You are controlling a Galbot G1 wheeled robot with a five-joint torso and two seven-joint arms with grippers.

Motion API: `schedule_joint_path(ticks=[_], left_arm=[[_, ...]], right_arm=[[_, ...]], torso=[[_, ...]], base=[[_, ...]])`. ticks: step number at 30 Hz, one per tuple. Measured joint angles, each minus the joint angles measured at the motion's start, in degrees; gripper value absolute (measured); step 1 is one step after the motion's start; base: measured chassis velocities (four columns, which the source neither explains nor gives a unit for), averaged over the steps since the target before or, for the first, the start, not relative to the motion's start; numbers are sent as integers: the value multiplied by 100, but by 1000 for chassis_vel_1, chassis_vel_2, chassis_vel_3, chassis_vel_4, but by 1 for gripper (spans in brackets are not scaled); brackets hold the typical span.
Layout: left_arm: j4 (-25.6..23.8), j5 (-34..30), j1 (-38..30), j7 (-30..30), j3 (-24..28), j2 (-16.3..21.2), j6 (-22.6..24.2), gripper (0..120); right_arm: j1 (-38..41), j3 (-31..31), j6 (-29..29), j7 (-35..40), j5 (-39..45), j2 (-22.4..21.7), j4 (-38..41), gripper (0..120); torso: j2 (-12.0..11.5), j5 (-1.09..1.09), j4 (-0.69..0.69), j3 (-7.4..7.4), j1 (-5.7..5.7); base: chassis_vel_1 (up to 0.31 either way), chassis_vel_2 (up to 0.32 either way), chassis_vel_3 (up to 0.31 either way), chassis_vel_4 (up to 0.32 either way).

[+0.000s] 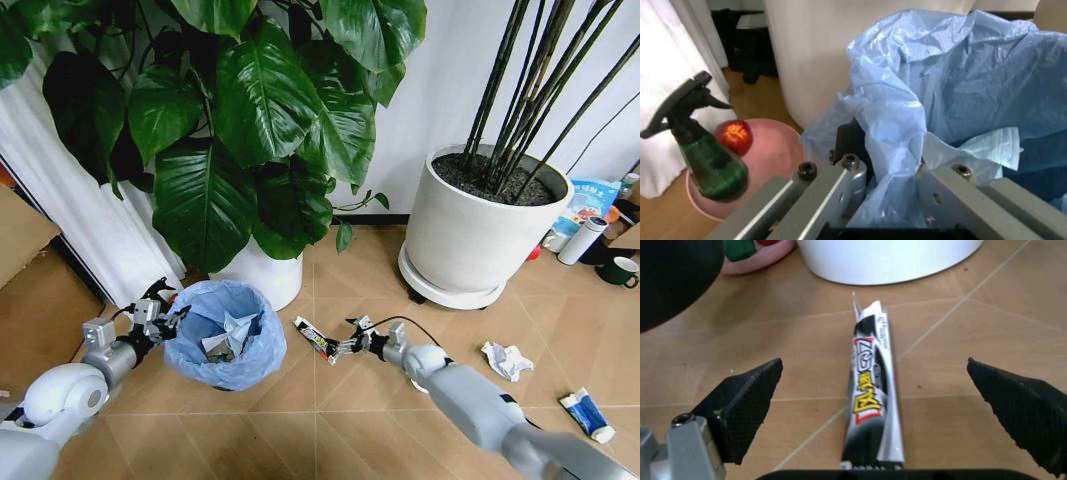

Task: Pick up the trash bin and place the garbage on the floor into it.

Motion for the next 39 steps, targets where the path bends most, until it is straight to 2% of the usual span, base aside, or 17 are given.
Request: schedule_joint_path(ticks=[18,22,32,39], left_arm=[[-9,6,57,9,-83,-21,-5,0],[28,-15,10,38,-78,-11,-17,0],[108,-37,-43,79,-42,4,-30,0],[155,-77,-88,98,-26,11,-37,0]], right_arm=[[408,-382,-38,-19,-222,504,-1019,100],[590,-543,-71,52,-305,707,-1505,100],[746,-553,-84,94,-441,983,-2024,100],[789,-569,-113,125,-467,1069,-2209,74]], torso=[[0,-1,-1,0,0],[1,0,-1,0,0],[1,0,0,0,0],[1,-1,-1,-1,0]], base=[[0,0,0,0],[0,0,0,0],[0,0,0,0],[0,0,0,0]])
